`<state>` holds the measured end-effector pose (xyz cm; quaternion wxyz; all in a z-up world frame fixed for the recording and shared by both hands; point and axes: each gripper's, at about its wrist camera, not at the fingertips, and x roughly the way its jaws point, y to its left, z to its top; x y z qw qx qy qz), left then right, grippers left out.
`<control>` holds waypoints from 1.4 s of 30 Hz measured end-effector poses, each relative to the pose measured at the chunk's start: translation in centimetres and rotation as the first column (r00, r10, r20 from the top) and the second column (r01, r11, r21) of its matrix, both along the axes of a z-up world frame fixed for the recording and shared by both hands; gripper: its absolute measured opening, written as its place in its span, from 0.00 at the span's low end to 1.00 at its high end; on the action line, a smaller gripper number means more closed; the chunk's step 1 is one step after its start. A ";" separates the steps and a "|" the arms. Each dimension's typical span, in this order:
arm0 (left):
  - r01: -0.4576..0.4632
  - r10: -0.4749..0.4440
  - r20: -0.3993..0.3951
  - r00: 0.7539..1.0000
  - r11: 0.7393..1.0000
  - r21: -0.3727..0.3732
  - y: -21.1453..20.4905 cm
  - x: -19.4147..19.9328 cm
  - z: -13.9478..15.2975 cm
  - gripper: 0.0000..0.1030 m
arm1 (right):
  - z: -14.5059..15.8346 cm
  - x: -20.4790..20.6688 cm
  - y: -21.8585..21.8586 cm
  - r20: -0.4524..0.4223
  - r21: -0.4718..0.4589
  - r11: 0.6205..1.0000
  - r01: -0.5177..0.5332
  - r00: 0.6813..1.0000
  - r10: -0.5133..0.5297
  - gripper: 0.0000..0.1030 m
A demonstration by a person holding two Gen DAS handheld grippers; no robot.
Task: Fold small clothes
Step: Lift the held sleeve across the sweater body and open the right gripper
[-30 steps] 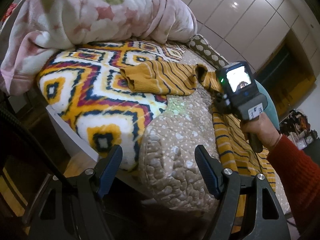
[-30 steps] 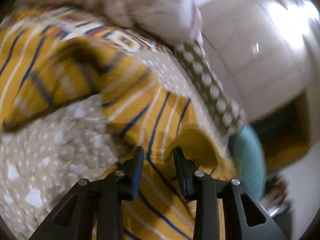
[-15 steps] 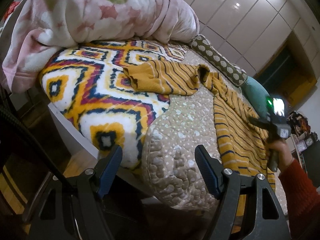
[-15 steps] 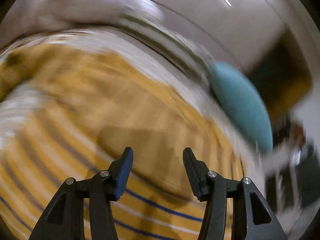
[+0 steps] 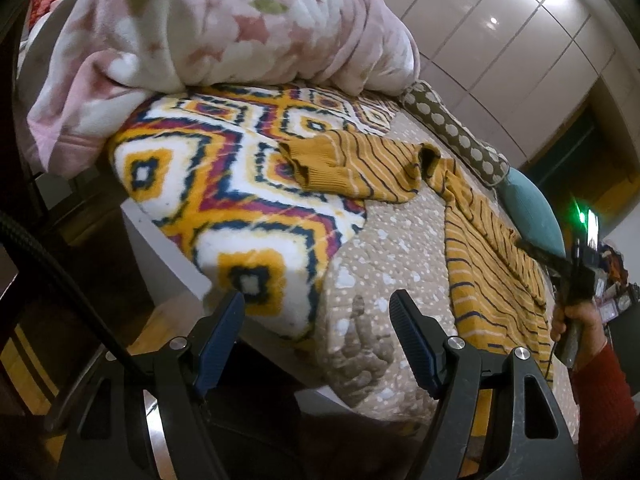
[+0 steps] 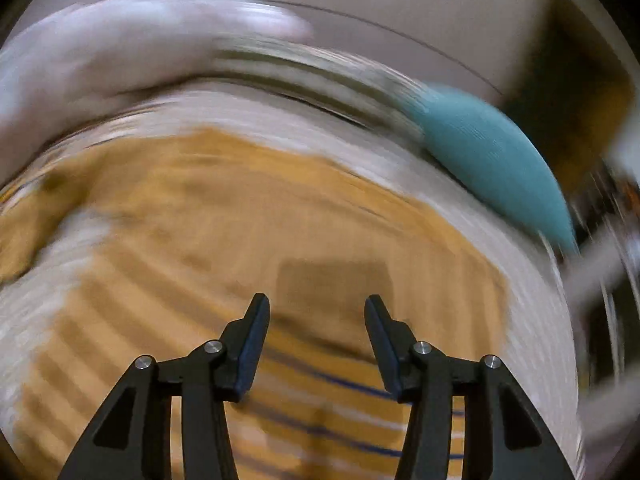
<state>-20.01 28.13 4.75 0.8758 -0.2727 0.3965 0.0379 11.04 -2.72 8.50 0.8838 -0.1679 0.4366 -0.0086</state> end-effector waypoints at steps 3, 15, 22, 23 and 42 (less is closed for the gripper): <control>-0.018 0.018 -0.003 1.000 1.000 -0.006 0.8 -0.6 -0.3 0.71 | -0.5 -2.0 10.1 -0.012 -0.039 0.958 -0.283 0.959 0.283 0.52; -0.073 0.072 -0.014 0.997 0.995 -0.068 3.6 -1.8 -1.9 0.71 | -8.8 -7.2 32.2 -0.132 -0.251 0.708 -0.660 0.748 0.651 0.46; -0.054 0.055 0.016 0.998 0.997 -0.055 2.6 -2.1 -0.5 0.71 | -3.6 -3.7 29.8 -0.042 -0.051 0.846 -0.531 0.847 0.530 0.04; -0.048 0.049 0.021 0.999 0.997 -0.052 2.4 -2.0 -0.2 0.71 | -1.9 -3.0 28.4 -0.016 -0.014 0.868 -0.496 0.868 0.495 0.04; 0.142 -0.143 0.005 0.990 0.988 0.053 -5.9 1.7 2.5 0.71 | 0.0 2.3 -24.6 -0.208 0.350 0.729 0.588 0.808 -0.552 0.04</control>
